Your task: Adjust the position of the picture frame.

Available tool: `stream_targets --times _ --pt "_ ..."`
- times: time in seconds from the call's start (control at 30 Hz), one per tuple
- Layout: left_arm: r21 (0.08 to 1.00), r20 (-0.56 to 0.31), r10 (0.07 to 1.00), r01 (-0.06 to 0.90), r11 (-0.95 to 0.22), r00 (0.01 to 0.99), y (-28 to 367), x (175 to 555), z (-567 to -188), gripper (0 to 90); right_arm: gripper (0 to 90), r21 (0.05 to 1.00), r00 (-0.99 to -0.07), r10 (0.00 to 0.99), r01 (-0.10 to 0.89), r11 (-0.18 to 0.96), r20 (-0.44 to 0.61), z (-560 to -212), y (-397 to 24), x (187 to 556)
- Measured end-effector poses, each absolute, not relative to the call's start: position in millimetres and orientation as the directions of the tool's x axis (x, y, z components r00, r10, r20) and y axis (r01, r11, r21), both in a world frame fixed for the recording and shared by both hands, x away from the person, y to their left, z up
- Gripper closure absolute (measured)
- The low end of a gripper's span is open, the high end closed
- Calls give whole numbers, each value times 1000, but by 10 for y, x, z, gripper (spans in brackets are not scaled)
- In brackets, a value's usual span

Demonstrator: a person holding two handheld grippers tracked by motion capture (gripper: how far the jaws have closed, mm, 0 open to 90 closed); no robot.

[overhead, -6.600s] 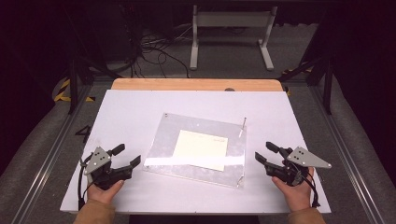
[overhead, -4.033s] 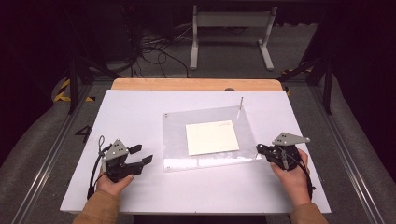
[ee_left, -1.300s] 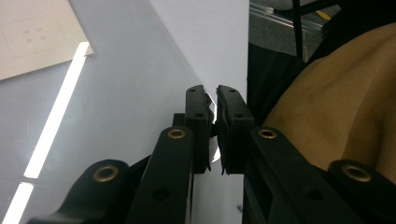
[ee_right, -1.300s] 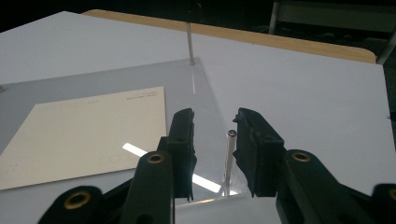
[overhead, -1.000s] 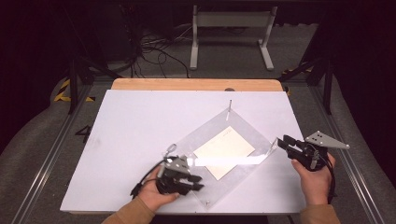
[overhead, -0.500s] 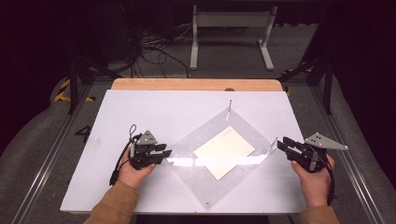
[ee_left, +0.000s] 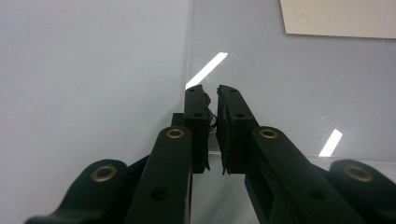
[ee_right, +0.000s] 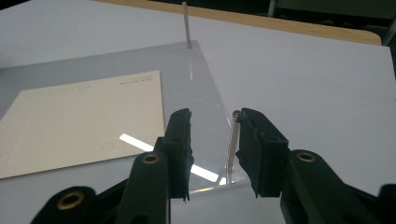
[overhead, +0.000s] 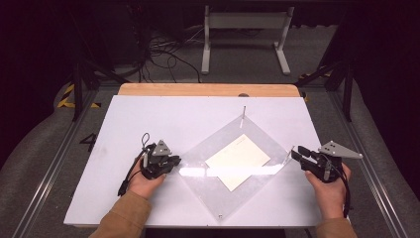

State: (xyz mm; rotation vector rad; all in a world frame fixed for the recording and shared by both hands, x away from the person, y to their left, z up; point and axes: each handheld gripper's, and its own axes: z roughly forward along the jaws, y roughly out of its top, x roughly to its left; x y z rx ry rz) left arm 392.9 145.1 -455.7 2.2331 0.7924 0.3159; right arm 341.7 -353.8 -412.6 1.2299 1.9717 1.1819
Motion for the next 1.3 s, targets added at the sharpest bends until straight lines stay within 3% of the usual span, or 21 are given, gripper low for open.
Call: stream_targets --times 0.43,0.53,0.63,0.7,0.77,1.2,1.23,1.27,1.3 --pt "685 -51 564 439 -581 825 1465 3732 -4525 829 635 848 -401 916 485 211 1 -4214 -3503 3553" --pt "689 -58 562 441 -575 825 1481 3739 -4531 829 707 834 -405 914 500 234 -14 -4248 -3460 3617" --pt "693 -57 561 437 -573 826 1480 3735 -4535 829 838 820 -395 916 502 276 -67 -4269 -3443 3672" --pt "692 -62 561 441 -571 825 1482 3731 -4537 829 848 813 -412 911 519 263 -31 -4239 -3464 3724" --pt "691 -63 563 443 -571 824 1482 3724 -4536 830 850 808 -425 903 510 293 -59 -4185 -3435 3776" --pt "676 -69 553 447 -586 830 1563 3545 -4490 839 849 792 -474 862 449 414 -182 -3780 -2933 4655" --pt "692 -134 518 454 -562 845 1607 3533 -4473 899 849 792 -476 860 446 416 -184 -3779 -2908 4700" --pt "698 -187 488 465 -545 852 1619 3519 -4470 900 849 794 -478 860 446 414 -180 -3789 -2877 4774" --pt "698 -187 488 465 -545 852 1619 3519 -4470 900 849 794 -478 860 446 414 -180 -3789 -2877 4774"
